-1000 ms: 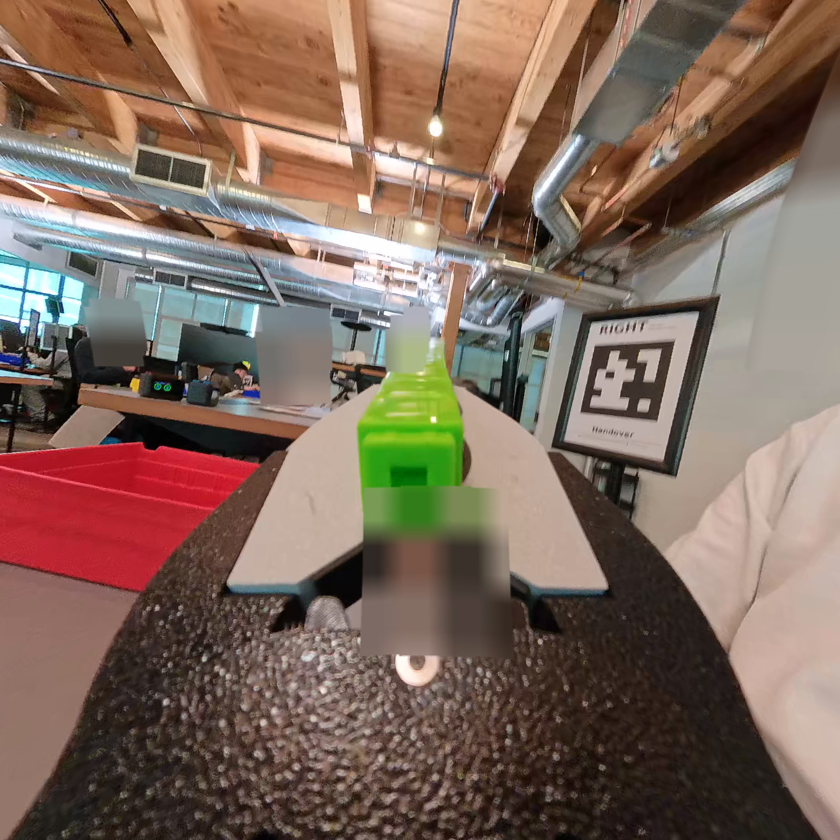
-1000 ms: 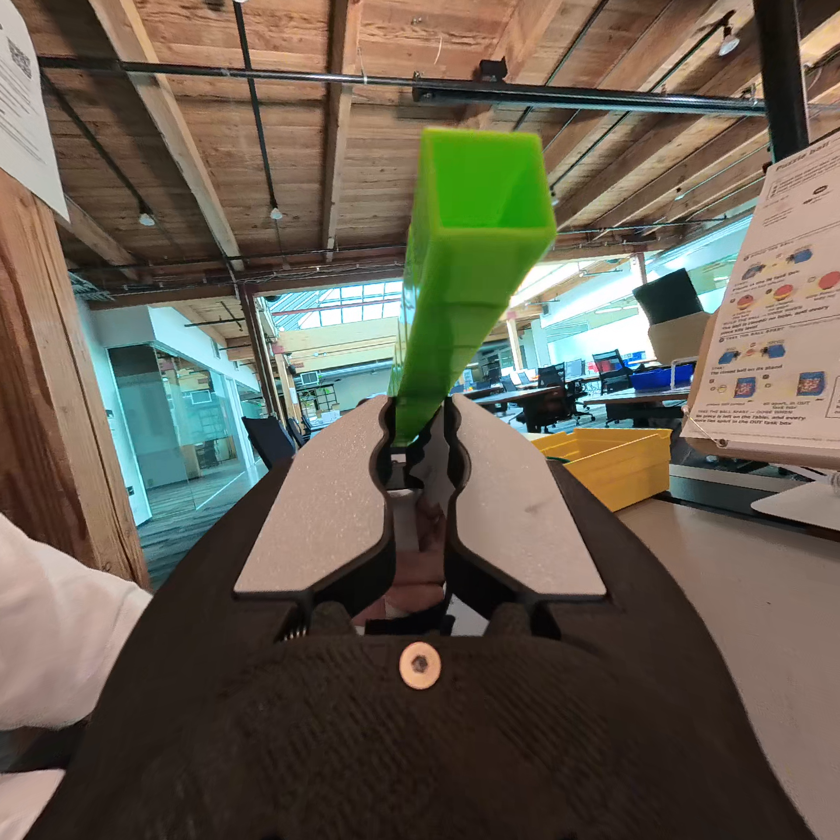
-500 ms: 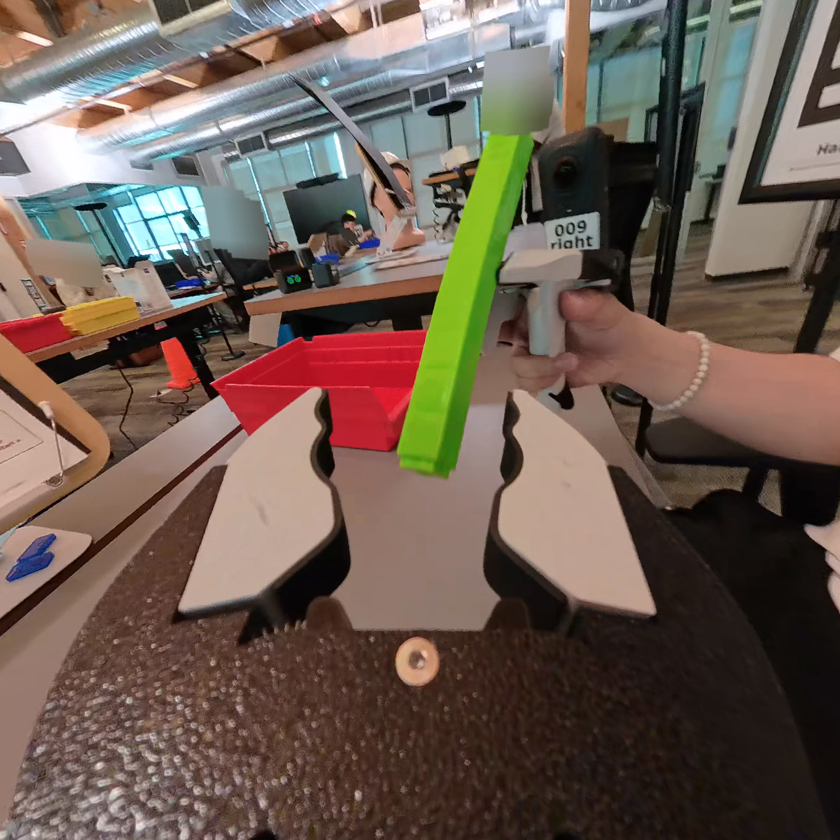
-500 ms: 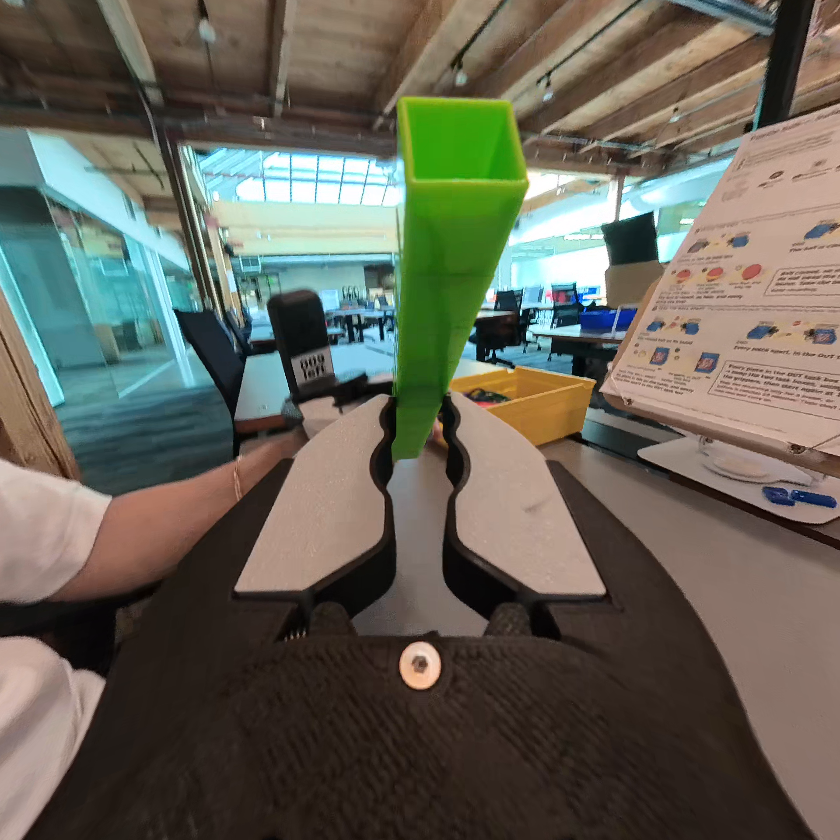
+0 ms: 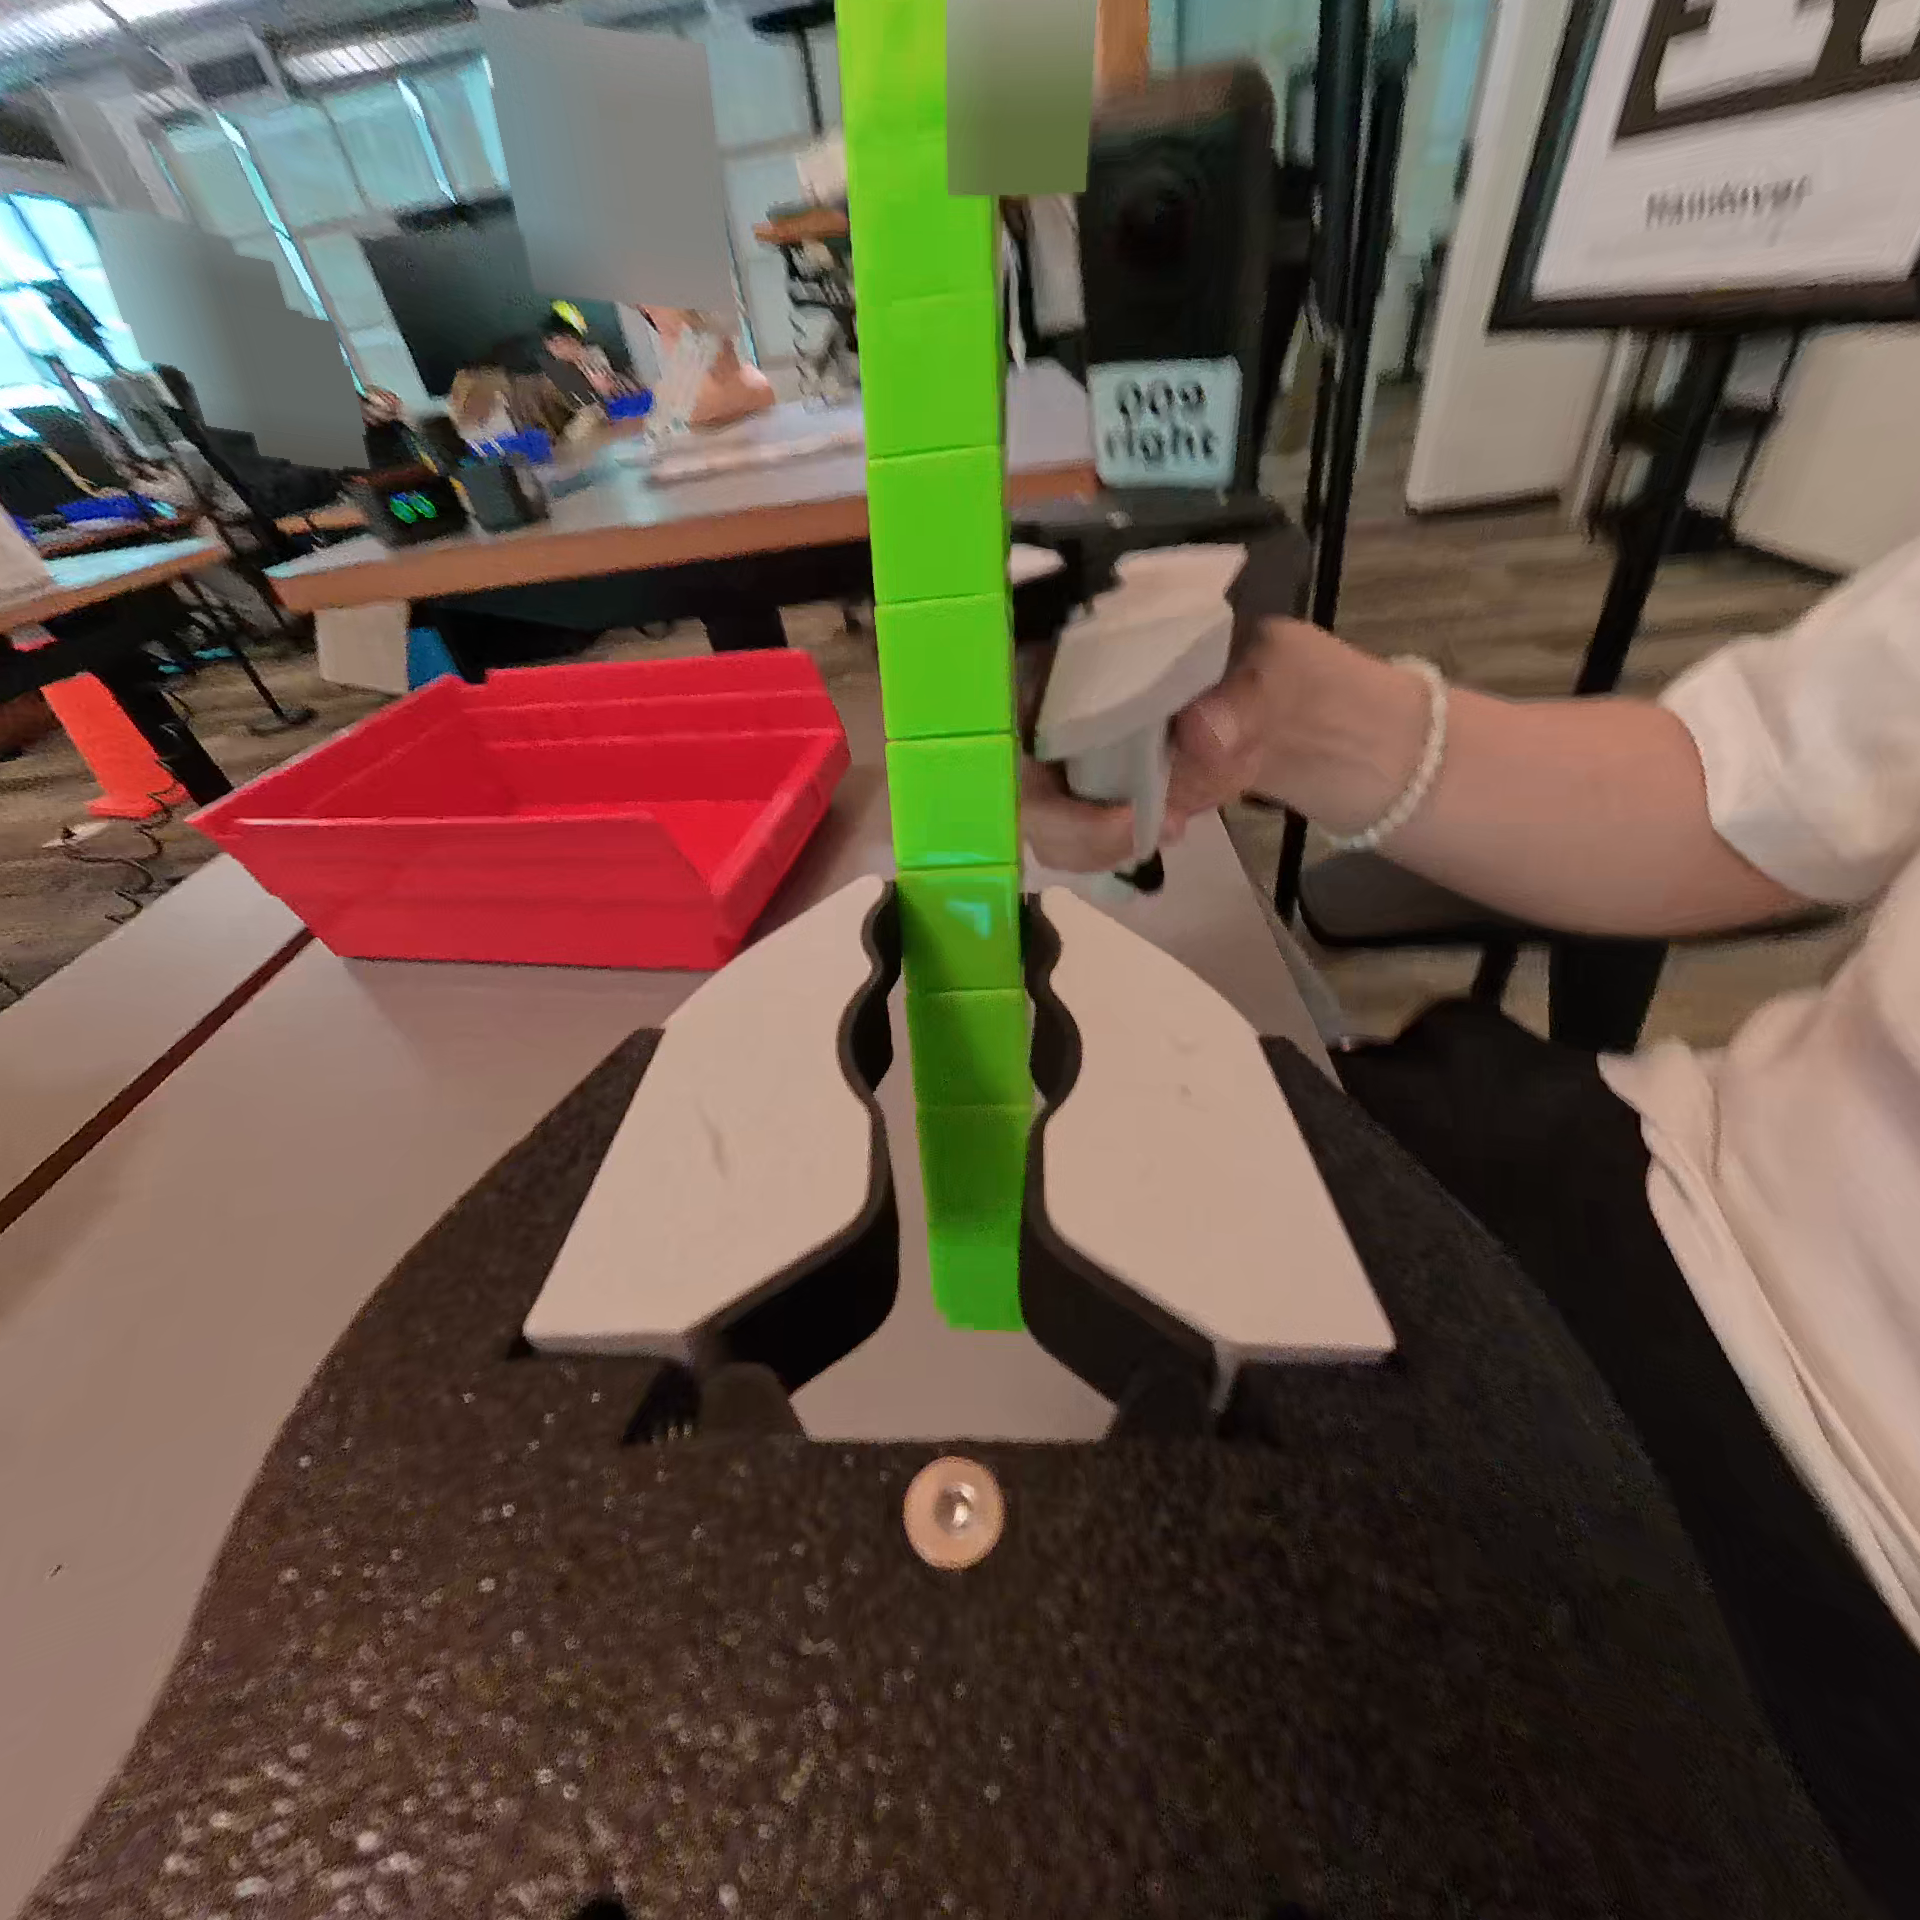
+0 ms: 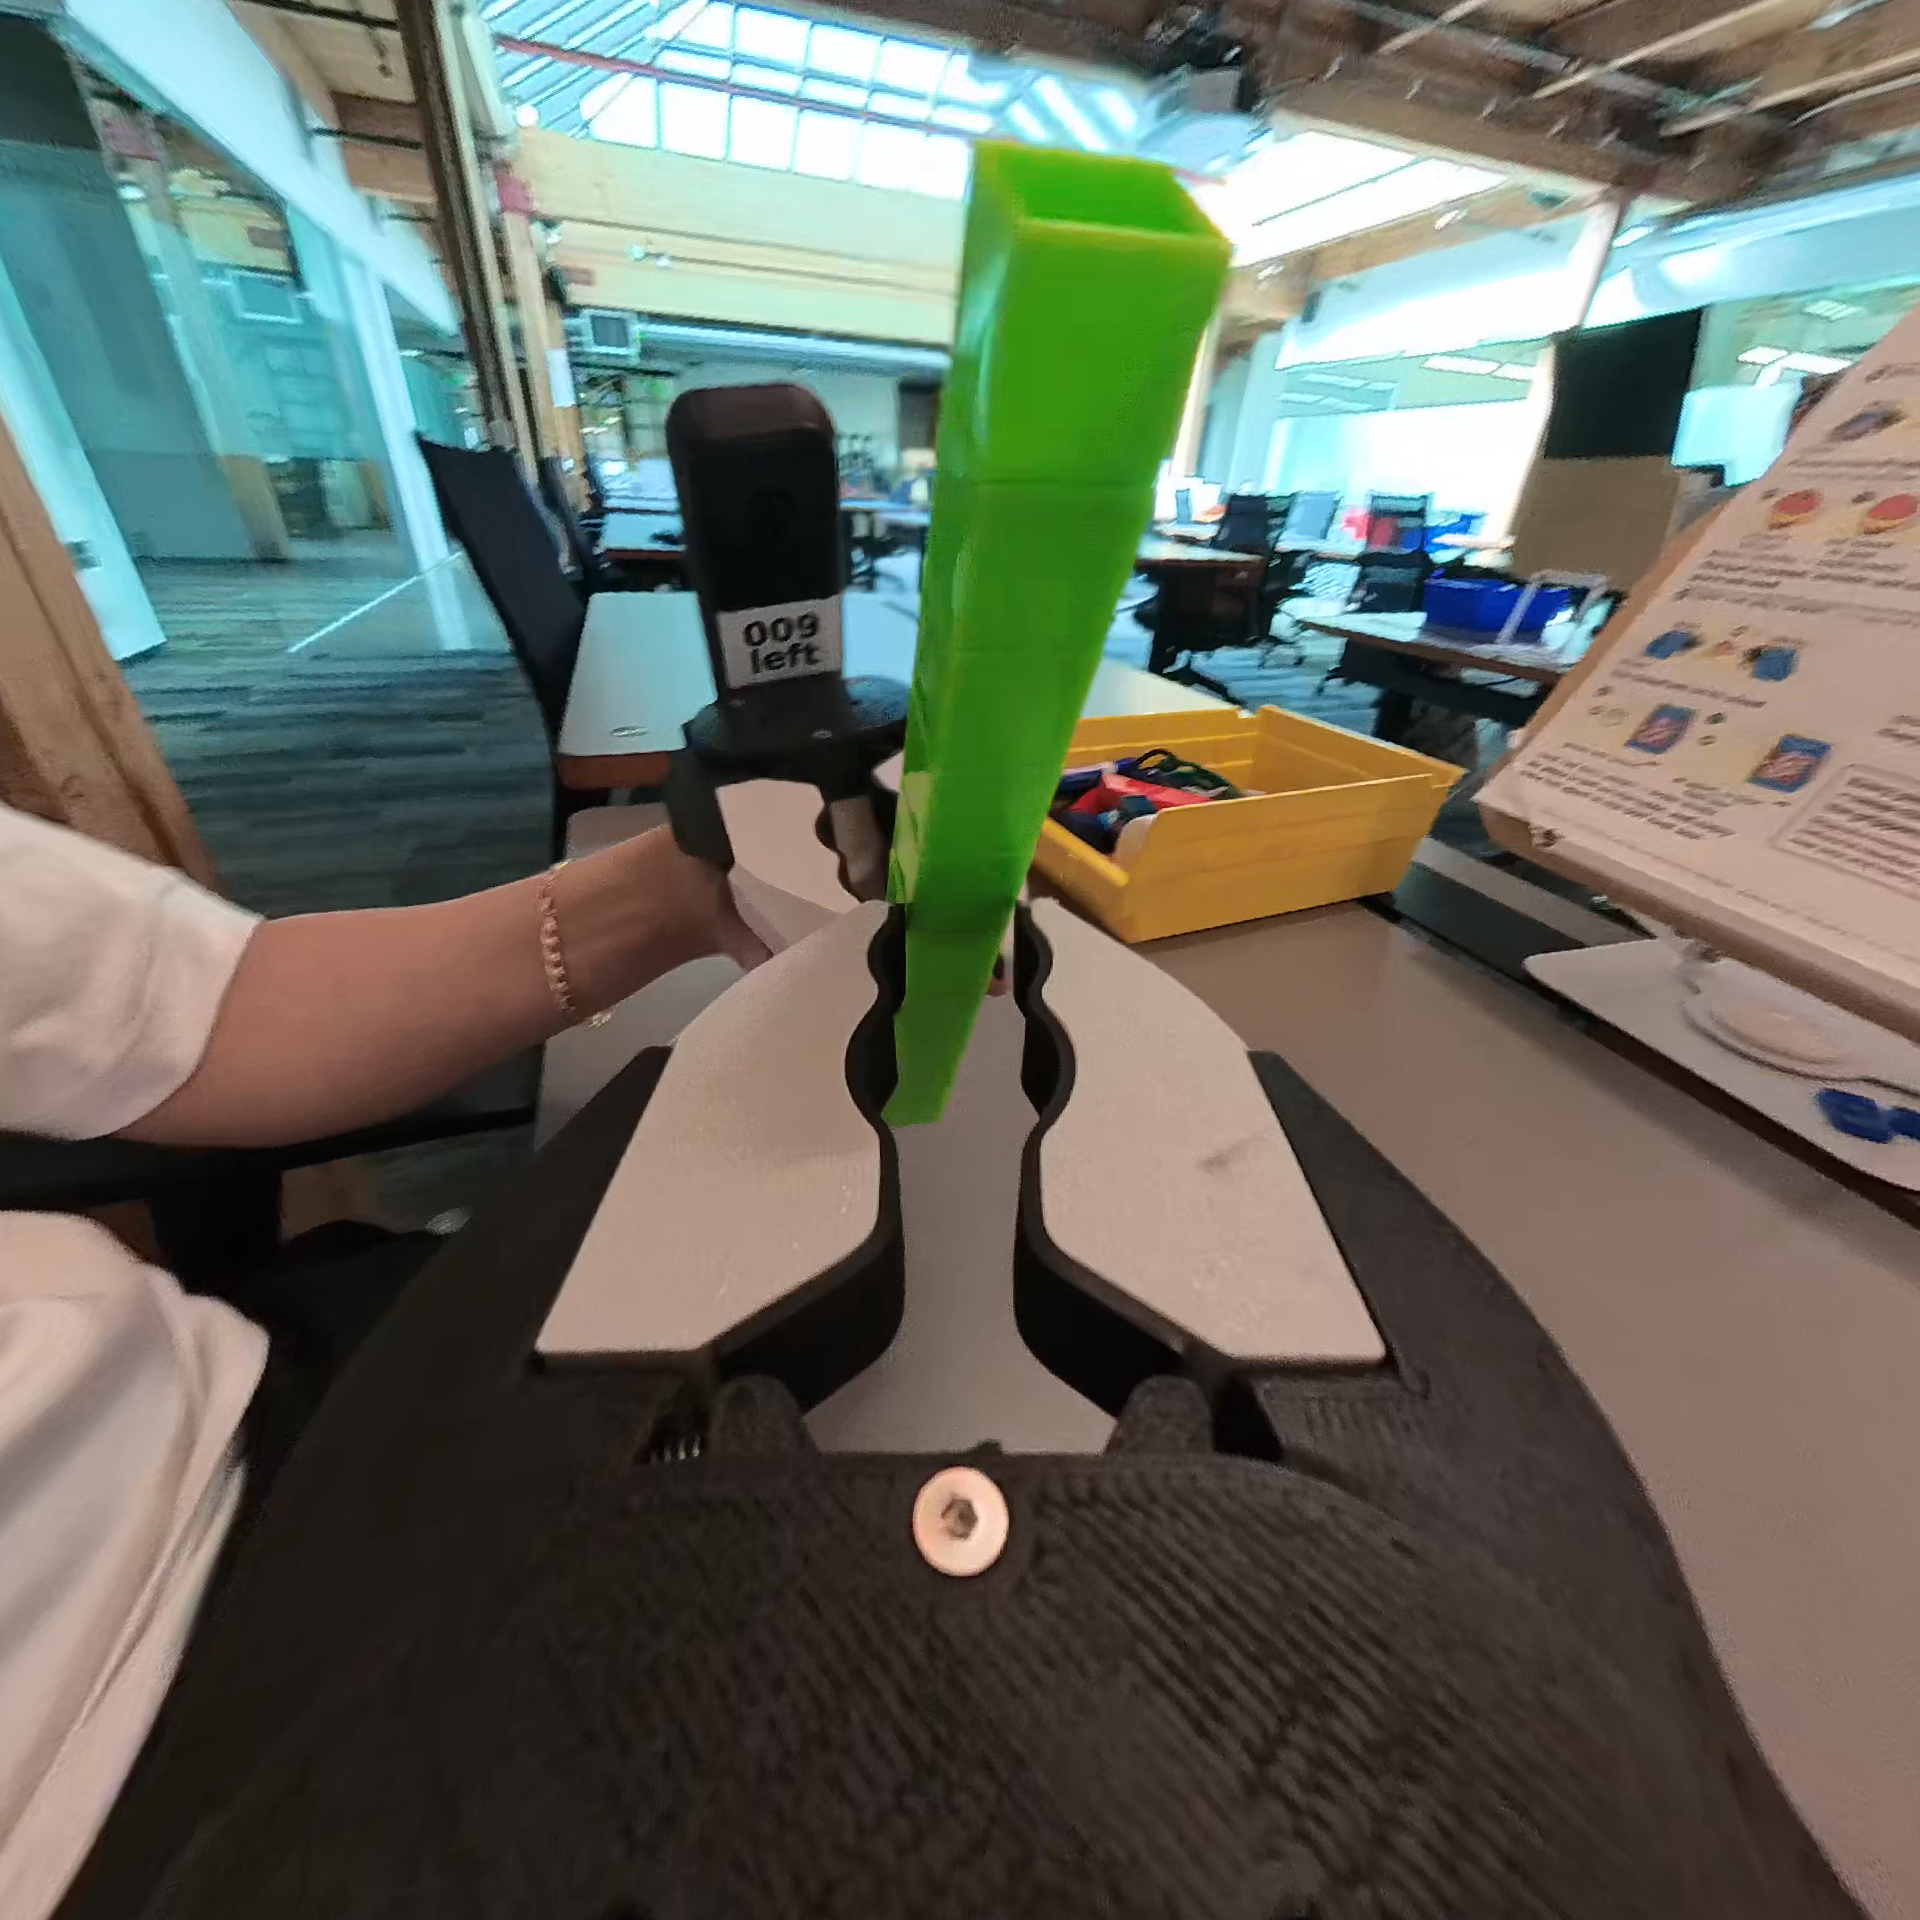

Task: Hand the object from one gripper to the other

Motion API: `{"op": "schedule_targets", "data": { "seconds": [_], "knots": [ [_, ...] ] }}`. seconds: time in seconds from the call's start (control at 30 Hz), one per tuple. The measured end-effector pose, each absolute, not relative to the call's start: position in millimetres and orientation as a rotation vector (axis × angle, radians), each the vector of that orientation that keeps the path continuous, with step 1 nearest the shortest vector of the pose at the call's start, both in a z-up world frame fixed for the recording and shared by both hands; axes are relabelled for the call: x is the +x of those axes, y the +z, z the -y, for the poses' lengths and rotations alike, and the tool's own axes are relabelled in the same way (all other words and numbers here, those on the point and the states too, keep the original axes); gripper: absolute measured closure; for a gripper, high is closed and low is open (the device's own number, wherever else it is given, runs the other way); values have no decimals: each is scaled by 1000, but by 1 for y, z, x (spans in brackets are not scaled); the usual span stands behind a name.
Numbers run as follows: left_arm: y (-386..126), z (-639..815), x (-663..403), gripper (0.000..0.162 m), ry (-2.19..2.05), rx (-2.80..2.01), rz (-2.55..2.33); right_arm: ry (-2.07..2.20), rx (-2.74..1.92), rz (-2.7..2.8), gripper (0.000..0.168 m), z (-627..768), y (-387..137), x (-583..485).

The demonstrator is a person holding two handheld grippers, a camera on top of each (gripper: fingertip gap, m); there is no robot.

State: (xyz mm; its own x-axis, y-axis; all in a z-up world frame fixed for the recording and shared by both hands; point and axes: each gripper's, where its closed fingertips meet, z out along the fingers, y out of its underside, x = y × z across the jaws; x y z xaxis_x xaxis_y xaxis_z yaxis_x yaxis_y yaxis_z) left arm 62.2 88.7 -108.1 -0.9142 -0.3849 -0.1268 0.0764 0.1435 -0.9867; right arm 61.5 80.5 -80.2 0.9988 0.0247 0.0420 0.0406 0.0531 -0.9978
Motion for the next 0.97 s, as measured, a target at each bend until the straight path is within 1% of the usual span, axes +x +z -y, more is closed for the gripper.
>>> {"op": "schedule_targets", "data": {
  "seconds": [0.03,0.07,0.1,0.2,0.3,0.4,0.6,0.77,0.8,0.9,0.97],
  "knots": [
    [-102,-90,66,140,-1880,-332,-2019,-47,-1507,34,145,-80,-80,66],
    [-95,-92,70,141,-1948,-384,-1948,-75,-1514,31,137,-80,-82,69],
    [-87,-95,76,141,-2017,-464,-1860,-100,-1541,34,132,-81,-87,71],
    [-69,-106,91,141,-2202,-684,-1605,-227,-1605,34,118,-92,-101,75],
    [-67,-111,101,141,-2239,-833,-1450,-390,-1641,36,116,-107,-111,78],
    [-66,-106,99,141,-2270,-841,-1395,-538,-1655,28,118,-114,-117,83],
    [-66,-103,97,141,-2302,-844,-1378,-688,-1644,14,136,-111,-116,92],
    [-69,-100,95,140,-2220,-795,-1511,-659,-1692,61,139,-104,-117,95],
    [-67,-99,91,138,-2200,-732,-1541,-608,-1698,82,140,-103,-117,92],
    [-63,-97,78,116,-2138,-544,-1629,-315,-1723,141,141,-100,-119,71],
    [-65,-94,66,111,-2116,-407,-1735,-87,-1703,190,141,-95,-119,53]
  ]
}}
